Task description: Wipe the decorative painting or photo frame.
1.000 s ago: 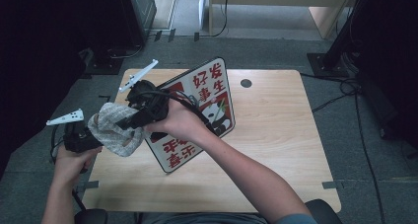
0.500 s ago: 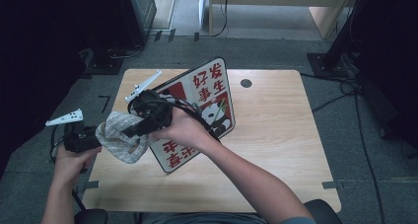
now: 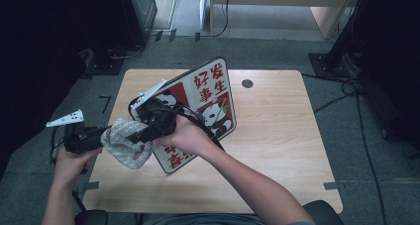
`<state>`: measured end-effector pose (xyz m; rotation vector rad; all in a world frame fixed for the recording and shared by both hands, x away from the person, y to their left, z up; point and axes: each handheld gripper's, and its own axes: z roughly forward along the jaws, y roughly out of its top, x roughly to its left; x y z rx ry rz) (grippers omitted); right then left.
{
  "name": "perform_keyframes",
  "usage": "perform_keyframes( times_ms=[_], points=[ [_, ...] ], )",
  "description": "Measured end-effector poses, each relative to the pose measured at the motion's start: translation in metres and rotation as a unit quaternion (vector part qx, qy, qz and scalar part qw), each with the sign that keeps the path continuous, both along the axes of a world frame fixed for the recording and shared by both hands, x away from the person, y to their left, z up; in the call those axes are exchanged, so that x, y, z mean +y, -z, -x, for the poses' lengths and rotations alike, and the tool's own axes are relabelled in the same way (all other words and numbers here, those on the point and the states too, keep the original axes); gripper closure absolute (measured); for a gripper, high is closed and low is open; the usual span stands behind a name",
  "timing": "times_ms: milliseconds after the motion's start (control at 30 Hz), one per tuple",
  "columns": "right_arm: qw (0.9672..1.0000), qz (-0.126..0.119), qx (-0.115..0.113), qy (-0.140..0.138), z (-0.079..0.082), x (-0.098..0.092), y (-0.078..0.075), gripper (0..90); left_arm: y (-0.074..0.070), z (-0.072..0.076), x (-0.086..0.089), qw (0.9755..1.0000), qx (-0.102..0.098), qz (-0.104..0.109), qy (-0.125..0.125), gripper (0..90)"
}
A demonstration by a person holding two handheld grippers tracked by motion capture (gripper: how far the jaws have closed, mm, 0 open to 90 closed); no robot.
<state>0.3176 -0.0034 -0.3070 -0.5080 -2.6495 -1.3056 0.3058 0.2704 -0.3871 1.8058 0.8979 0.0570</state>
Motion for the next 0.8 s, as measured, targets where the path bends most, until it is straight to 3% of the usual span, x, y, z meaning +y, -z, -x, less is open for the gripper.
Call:
perform_keyframes(
  times_ms=[333,500,800],
  points=[
    [0.9999,-0.011,0.001,0.003,0.003,-0.005,0.011,63.7,-0.001,0.001,0.000,1.0000,0.000,0.007,0.004,59.7],
    [1.0000,0.005,0.005,0.003,0.004,-0.005,0.017,63.9,-0.001,0.000,-0.002,1.0000,0.000,0.002,0.008,59.7],
    [0.9999,0.007,0.011,0.008,0.008,-0.006,0.030,63.9,-0.001,0.001,-0.003,1.0000,0.000,0.004,0.009,59.6]
  ],
)
